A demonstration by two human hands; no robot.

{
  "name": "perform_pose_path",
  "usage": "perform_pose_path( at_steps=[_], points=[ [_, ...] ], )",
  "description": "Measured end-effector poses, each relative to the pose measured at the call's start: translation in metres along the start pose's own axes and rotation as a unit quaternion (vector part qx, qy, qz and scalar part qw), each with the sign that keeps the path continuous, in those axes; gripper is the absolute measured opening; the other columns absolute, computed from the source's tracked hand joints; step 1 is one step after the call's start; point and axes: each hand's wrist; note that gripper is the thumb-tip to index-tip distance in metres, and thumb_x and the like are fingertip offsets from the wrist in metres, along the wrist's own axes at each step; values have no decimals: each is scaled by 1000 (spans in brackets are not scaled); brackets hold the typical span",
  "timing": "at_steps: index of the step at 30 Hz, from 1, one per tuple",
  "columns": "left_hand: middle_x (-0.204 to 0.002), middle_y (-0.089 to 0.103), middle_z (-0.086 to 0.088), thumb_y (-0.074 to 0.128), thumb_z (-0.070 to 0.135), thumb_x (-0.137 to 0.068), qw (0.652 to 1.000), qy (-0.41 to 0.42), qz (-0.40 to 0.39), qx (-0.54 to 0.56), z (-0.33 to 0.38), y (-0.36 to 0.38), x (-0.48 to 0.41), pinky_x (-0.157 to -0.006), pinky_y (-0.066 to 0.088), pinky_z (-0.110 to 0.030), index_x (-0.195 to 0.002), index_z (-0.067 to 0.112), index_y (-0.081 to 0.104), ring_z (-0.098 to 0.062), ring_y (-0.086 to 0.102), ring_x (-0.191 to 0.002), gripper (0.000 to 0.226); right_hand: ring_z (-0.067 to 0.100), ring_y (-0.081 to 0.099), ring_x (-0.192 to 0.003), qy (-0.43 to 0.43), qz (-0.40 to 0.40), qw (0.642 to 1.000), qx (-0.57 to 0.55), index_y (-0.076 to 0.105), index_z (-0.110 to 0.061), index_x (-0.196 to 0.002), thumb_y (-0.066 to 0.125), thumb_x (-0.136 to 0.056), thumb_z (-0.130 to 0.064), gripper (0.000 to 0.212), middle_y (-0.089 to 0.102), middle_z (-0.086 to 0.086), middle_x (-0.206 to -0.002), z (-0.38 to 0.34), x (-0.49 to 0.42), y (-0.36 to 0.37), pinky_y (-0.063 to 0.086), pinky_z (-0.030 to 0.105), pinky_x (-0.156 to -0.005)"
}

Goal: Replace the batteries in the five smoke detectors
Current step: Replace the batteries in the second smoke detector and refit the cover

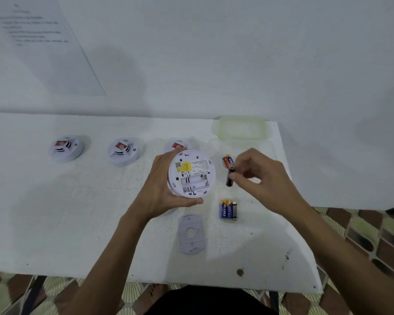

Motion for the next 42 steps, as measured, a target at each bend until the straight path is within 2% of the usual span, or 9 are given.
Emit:
perform_pose_path(
  at_steps=[3,7,14,20,25,29,34,37,42],
  points=[
    [-140,47,5,88,53,-53,1000,-11,-9,-8,-8,3,-6,-105,38,-48,-141,18,37,-23,43,-130,108,9,68,-76,119,20,992,32,58,-20,-82,73,-84,-9,18,68,-5,-79,27,15,-6,50,18,-69],
    [-139,49,2,90,50,-52,1000,-8,-9,-16,-5,5,-12,-103,39,-51,-141,11,38,-25,45,-129,110,12,69,-73,230,-8,967,112,56,-23,-80,72,-84,-16,18,70,-3,-81,57,25,0,56,30,-70],
    [-138,50,0,91,49,-52,1000,-13,-8,-24,0,11,-14,-103,39,-52,-140,10,38,-26,46,-128,110,16,67,-74,279,-49,947,151,59,-18,-85,67,-87,-15,9,70,3,-85,83,25,22,50,22,-55],
    [-140,47,3,87,53,-53,999,-13,4,-31,-1,10,-10,-105,37,-51,-141,16,38,-23,43,-130,107,14,65,-72,277,-76,944,161,64,-16,-95,61,-91,-14,6,70,6,-87,83,25,19,40,16,-51],
    [-137,49,4,84,52,-54,1000,9,21,-12,10,6,-7,-105,37,-52,-138,21,40,-16,44,-129,100,17,68,-68,196,-22,967,161,64,-19,-88,62,-92,-19,4,68,-2,-75,64,5,8,56,27,-61],
    [-126,56,9,84,47,-54,999,45,30,2,25,-1,-15,-102,42,-37,-130,32,44,-7,51,-119,87,21,63,-67,139,0,972,189,65,-16,-93,59,-93,-16,6,63,-3,-72,57,-33,2,49,27,-56],
    [-137,46,18,80,57,-55,998,43,38,-19,12,-3,-12,-109,35,-37,-134,49,32,-6,43,-127,93,24,63,-90,164,-46,949,265,63,-18,-120,58,-93,-14,28,67,7,-100,82,-86,2,55,37,-78],
    [-137,38,33,78,60,-56,998,42,37,-33,5,-5,-13,-110,28,-22,-136,52,28,3,38,-128,94,28,61,-104,190,-112,925,310,57,-18,-131,58,-93,-13,38,61,11,-123,99,-107,5,52,39,-90],
    [-139,31,39,67,70,-65,997,62,36,-27,-2,-8,-13,-109,21,-10,-139,51,24,12,31,-129,87,28,60,-109,177,-184,892,372,60,-17,-128,58,-92,-14,36,60,8,-128,118,-119,13,51,36,-89]
  ],
)
Point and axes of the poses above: each hand's wrist, its own x-axis away from the middle knuckle, its own y-axis out of the palm, z = x × y
